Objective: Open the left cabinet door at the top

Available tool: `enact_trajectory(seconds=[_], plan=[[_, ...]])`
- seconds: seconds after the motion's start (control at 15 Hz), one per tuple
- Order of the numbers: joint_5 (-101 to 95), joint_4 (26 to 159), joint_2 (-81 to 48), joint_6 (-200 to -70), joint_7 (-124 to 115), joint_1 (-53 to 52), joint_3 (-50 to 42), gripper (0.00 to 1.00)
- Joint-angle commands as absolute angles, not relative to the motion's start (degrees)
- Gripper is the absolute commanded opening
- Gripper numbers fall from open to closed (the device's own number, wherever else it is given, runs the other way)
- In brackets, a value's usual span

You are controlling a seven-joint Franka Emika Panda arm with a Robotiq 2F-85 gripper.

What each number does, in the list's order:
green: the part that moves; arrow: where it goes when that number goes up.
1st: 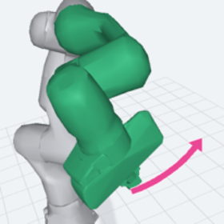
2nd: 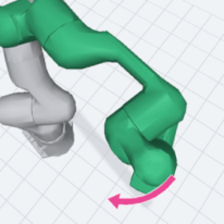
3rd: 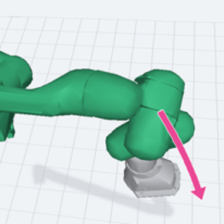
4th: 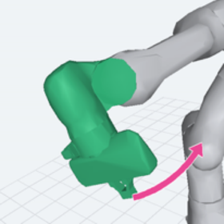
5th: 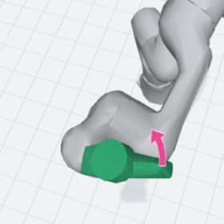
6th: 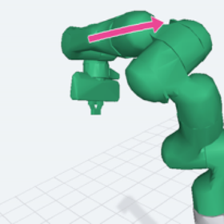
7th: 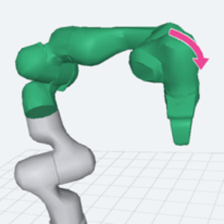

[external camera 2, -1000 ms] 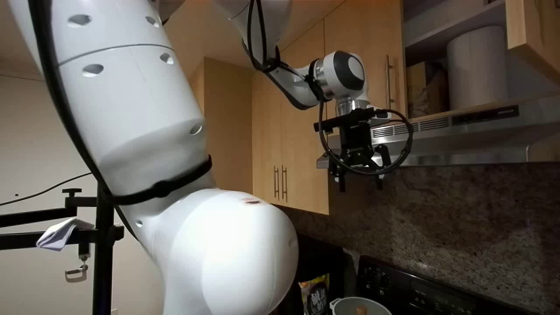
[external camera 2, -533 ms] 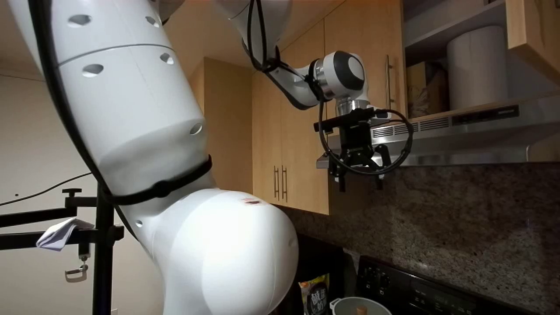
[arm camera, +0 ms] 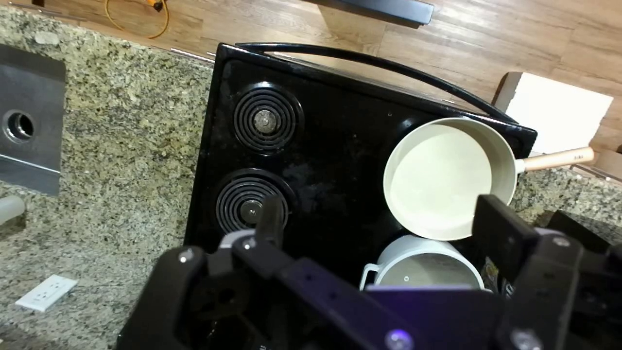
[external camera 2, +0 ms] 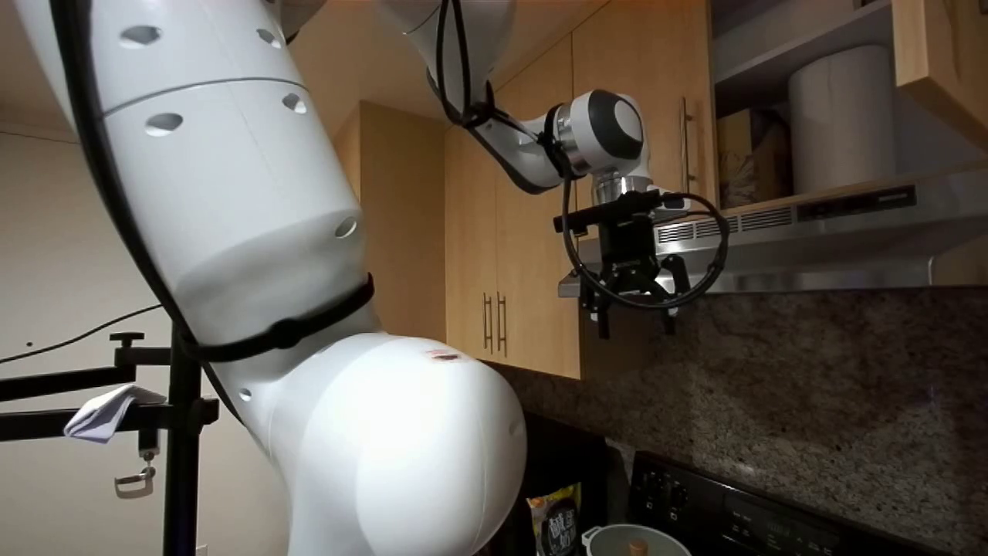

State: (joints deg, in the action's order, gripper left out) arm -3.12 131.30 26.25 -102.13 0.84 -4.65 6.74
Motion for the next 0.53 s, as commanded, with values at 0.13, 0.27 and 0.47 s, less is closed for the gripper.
enact_trajectory(seconds=[0.13, 0.27, 0.47], plan=[[-3.48, 129.15, 26.76, -102.86, -1.13, -5.54, 7.57, 1.00], [-4.03, 126.97, 26.82, -102.74, -1.69, -5.61, 8.16, 1.00], [-3.90, 124.17, 27.35, -103.91, -2.31, -5.95, 8.79, 1.00]])
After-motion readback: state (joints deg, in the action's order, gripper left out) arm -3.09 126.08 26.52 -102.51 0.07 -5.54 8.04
